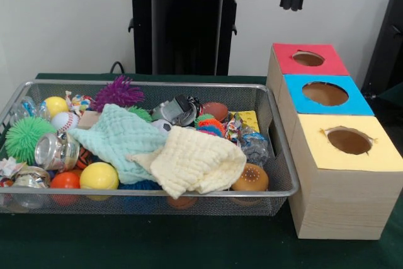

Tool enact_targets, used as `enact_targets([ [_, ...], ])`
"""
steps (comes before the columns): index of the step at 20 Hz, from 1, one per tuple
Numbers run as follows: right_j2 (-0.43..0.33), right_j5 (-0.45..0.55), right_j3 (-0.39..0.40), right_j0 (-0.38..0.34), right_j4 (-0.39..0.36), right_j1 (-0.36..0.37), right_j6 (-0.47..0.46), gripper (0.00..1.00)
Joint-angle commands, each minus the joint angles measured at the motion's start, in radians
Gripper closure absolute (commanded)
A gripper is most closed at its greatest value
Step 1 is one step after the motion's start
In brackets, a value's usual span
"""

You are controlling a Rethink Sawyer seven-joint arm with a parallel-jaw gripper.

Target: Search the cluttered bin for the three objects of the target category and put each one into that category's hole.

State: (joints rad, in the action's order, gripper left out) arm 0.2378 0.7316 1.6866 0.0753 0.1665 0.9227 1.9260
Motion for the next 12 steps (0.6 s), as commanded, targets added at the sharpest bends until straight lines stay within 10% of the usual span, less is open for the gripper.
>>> enact_targets([
  [1,-0.076,0.144,-0.094,-0.052,-0.050,-0.083,0.037,1.00],
  [12,-0.096,0.148,-0.150,-0.088,-0.063,-0.130,0.008,1.00],
])
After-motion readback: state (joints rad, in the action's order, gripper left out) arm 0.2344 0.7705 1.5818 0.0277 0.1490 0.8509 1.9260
